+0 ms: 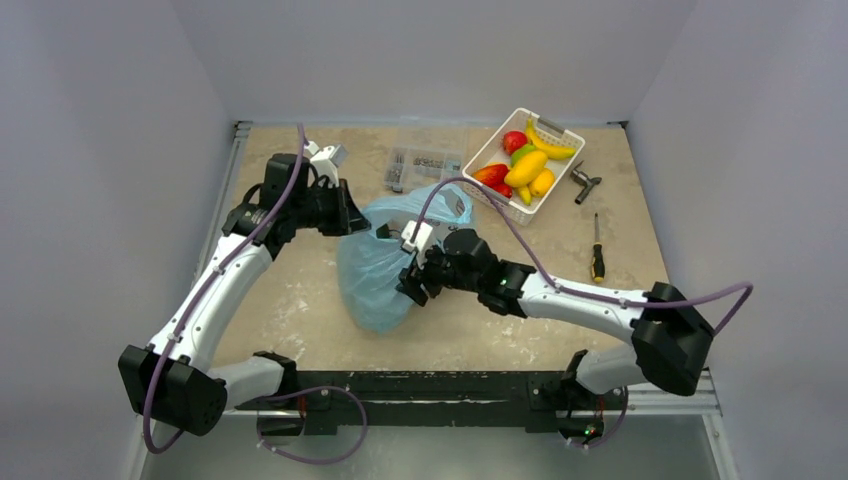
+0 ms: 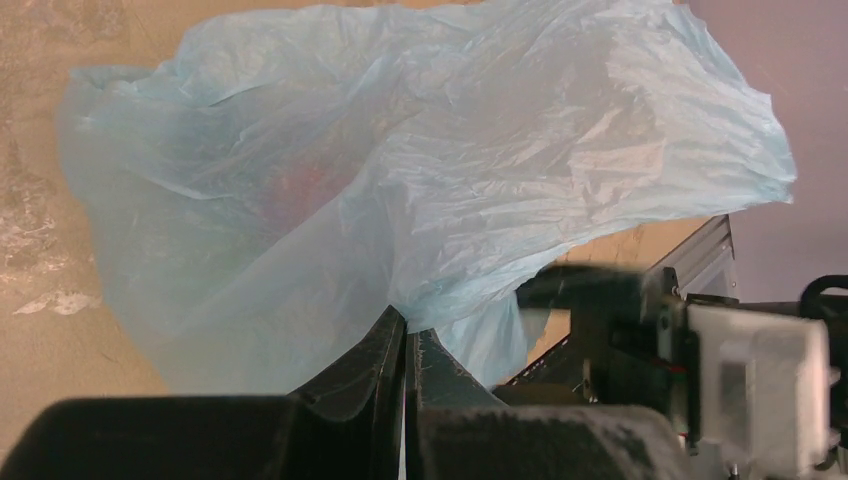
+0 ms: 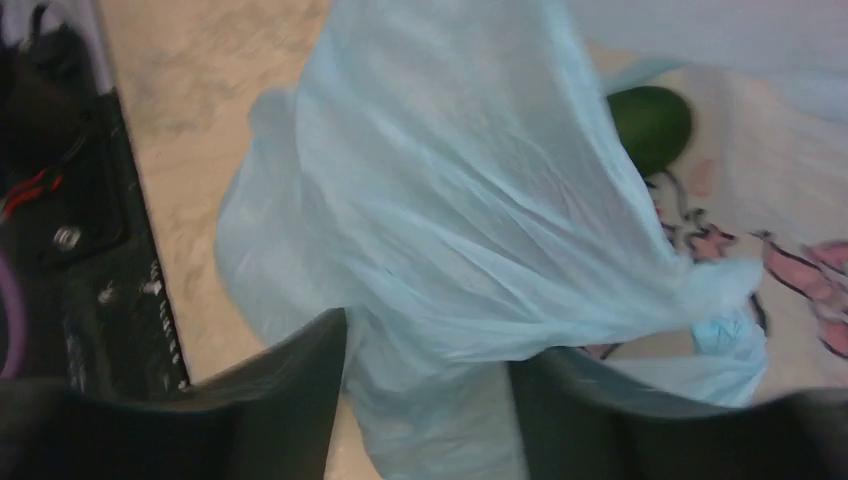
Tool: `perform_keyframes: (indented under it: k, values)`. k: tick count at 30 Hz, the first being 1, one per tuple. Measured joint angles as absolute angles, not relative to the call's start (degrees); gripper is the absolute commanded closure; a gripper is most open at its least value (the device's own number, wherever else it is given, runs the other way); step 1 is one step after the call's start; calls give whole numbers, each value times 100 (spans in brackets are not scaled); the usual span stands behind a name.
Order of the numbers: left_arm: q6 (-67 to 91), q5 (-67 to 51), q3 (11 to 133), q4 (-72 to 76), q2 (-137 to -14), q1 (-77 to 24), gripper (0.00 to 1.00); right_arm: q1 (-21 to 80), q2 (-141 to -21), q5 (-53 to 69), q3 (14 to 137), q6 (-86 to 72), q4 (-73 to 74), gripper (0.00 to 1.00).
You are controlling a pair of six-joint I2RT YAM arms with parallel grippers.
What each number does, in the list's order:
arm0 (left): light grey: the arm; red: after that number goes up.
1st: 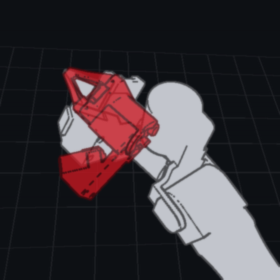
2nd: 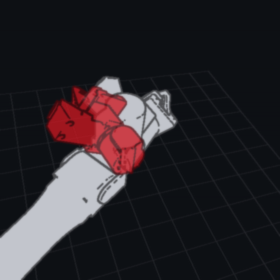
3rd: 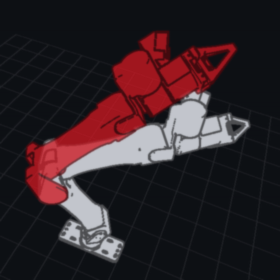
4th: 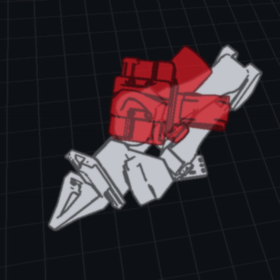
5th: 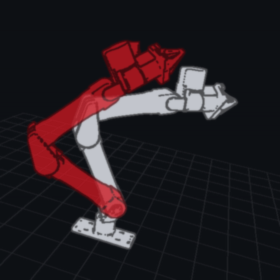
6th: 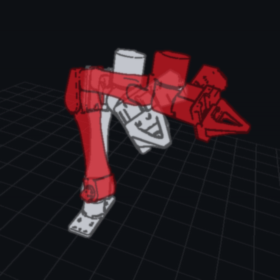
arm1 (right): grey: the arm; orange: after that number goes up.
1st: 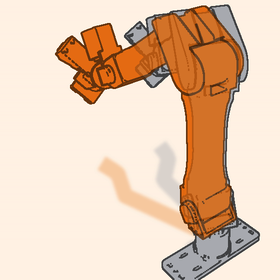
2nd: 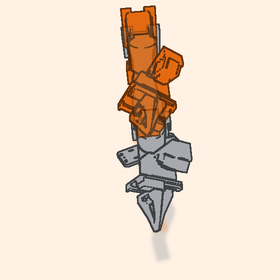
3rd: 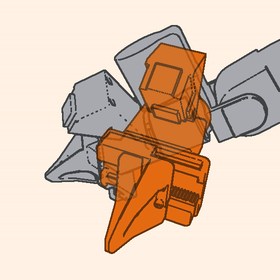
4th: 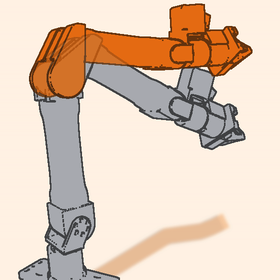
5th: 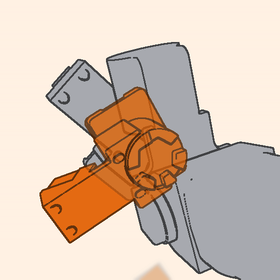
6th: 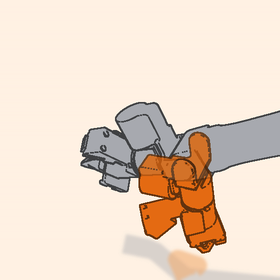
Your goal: Take the fake fruits out of the plastic bag
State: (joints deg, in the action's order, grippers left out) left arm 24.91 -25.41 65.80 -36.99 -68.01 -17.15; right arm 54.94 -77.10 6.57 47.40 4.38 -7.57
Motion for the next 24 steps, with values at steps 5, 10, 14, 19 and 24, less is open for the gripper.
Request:
perform_keyframes:
  k: [5,10,14,19,24]
  values:
    - [2488,-2416,6608,-3701,-6801,-1699,100,5756,-7926,2204,3979,-530,-1549,100]
    - [2438,-2204,6622,-3752,-6801,-1540,100,5592,-7782,3557,2740,-1765,-2895,100]
    - [2298,-2176,6637,-3942,-6790,-1479,100,5234,-7990,4062,2123,-2571,-4084,100]
    - [2051,-2279,6702,-4110,-6761,-1431,71,5205,-8125,3990,2244,-2661,-3953,98]
    - [2034,-2453,6785,-4316,-6657,-1387,14,5288,-7542,3621,2508,-2414,-3000,94]
